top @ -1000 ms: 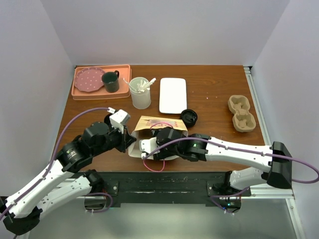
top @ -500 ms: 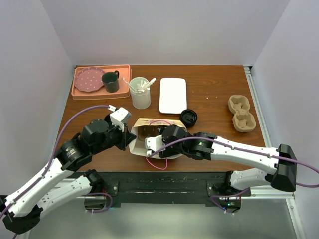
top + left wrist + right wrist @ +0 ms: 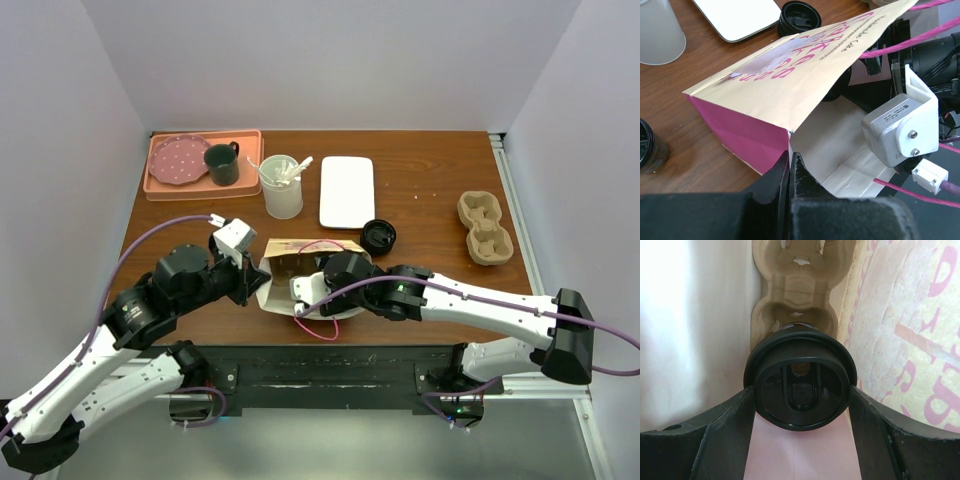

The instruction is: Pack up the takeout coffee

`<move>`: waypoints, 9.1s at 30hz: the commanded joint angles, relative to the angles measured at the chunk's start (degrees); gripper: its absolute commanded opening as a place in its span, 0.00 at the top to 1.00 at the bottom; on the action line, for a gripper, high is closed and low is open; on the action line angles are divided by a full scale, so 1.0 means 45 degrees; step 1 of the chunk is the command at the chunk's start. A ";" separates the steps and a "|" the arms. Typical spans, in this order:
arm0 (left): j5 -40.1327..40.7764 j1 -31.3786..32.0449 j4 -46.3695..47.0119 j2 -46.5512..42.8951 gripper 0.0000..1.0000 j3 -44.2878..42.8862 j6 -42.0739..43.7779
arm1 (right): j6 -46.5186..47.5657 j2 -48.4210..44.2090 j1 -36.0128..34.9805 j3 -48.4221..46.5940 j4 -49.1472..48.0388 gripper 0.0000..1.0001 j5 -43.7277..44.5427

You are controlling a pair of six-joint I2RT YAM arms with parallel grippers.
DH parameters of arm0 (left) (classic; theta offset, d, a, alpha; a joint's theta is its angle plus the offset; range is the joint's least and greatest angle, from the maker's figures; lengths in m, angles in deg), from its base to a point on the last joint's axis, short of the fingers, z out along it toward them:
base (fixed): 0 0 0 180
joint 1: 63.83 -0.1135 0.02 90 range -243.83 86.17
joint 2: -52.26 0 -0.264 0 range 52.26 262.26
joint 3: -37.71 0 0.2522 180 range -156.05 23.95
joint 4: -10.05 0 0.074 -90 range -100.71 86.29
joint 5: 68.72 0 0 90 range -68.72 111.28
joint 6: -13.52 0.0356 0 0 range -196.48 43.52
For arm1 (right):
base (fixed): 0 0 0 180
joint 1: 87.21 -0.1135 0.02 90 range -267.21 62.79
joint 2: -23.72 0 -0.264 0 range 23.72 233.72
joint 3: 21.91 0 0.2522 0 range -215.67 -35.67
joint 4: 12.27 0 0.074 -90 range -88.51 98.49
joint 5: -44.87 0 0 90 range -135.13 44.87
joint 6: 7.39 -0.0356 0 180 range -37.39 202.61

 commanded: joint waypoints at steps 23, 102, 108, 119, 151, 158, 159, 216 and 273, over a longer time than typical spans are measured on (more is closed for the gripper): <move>-0.1195 0.0003 0.0417 0.0279 1.00 -0.0252 0.0811 | 0.0743 0.0533 0.0421 0.1314 -0.3069 0.69 0.0143; -0.1157 -0.0016 0.0260 0.1198 1.00 -0.0897 -0.1201 | 0.1799 0.2701 0.1788 0.2252 -0.4282 0.50 -0.2240; -0.1039 -0.0055 0.0163 0.1256 1.00 -0.1092 -0.1162 | 0.1642 0.2408 0.1846 0.2409 -0.4165 0.37 -0.2084; -0.1000 -0.0055 0.0123 0.1178 1.00 -0.1209 -0.1318 | 0.1466 0.2486 0.1983 0.2292 -0.3774 0.32 -0.2220; -0.1098 -0.0055 0.0241 0.1061 1.00 -0.1209 -0.1572 | 0.1036 0.1842 0.2179 0.1688 -0.2700 0.19 -0.2532; -0.1156 -0.0055 0.0260 0.1081 1.00 -0.1229 -0.1533 | 0.1056 0.1724 0.2296 0.1335 -0.2271 0.18 -0.2943; -0.1156 -0.0075 0.0241 0.1080 1.00 -0.1229 -0.1513 | 0.1037 0.1686 0.2296 0.1316 -0.2270 0.17 -0.2962; -0.1039 -0.0055 0.0006 0.1744 1.00 -0.2166 -0.1611 | 0.1115 0.1333 0.2452 -0.1554 0.1304 0.02 -0.4700; -0.0961 -0.0055 -0.0639 0.2272 1.00 -0.2772 -0.2177 | -0.1444 0.2154 0.2882 -0.3099 0.1148 0.02 -0.3804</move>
